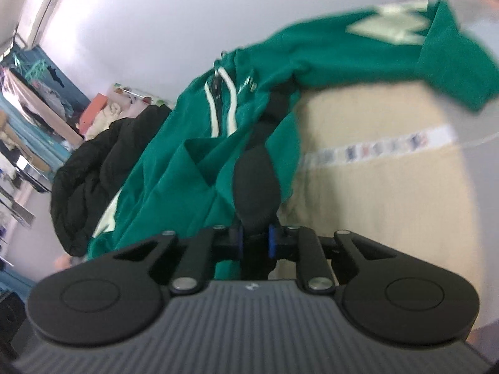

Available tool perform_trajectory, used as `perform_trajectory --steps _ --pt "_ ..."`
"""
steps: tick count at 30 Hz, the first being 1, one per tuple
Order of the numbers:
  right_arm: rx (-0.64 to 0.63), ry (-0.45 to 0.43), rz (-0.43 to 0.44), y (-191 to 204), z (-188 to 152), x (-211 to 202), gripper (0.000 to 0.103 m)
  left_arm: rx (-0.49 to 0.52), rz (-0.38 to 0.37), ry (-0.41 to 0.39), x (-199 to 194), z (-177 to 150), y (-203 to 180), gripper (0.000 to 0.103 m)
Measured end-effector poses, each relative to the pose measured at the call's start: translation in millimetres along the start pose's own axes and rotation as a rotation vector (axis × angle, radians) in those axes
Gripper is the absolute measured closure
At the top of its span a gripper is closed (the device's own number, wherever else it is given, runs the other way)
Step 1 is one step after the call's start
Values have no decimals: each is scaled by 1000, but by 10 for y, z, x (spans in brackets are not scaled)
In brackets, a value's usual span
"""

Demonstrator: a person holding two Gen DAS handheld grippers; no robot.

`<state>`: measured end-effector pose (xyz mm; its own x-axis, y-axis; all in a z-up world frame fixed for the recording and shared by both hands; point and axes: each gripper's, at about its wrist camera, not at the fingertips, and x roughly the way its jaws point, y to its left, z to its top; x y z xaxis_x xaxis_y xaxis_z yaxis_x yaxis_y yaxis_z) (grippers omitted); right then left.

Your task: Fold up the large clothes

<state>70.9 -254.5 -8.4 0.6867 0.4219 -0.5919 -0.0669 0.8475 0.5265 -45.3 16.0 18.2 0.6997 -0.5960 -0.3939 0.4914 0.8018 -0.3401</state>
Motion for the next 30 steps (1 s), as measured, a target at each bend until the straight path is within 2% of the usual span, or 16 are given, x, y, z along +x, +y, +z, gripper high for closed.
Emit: perform_trajectory --steps 4,10,13,16,19,21,23,26,30 --pt "-104 47 -91 20 139 -242 86 39 -55 56 132 -90 -172 92" --pt "-360 255 -334 -10 142 -143 87 31 -85 226 476 -332 -299 92" --pt "-369 347 -389 -155 174 -37 87 52 -56 297 627 -462 -353 92" --pt "-379 395 -415 -250 138 39 86 61 -49 316 678 -503 -359 91" --pt "-372 397 -422 -258 129 80 82 52 -45 310 656 -445 -344 81" --pt "-352 384 -406 -233 153 55 78 24 -58 296 593 -378 -297 55" --pt "-333 364 -402 -196 178 10 72 -2 -49 250 437 -264 -243 43" --pt "-296 329 -371 -97 221 -67 46 -62 -7 159 243 -81 -126 43" --pt "-323 252 -325 155 240 -148 44 -116 78 81 94 127 119 43"
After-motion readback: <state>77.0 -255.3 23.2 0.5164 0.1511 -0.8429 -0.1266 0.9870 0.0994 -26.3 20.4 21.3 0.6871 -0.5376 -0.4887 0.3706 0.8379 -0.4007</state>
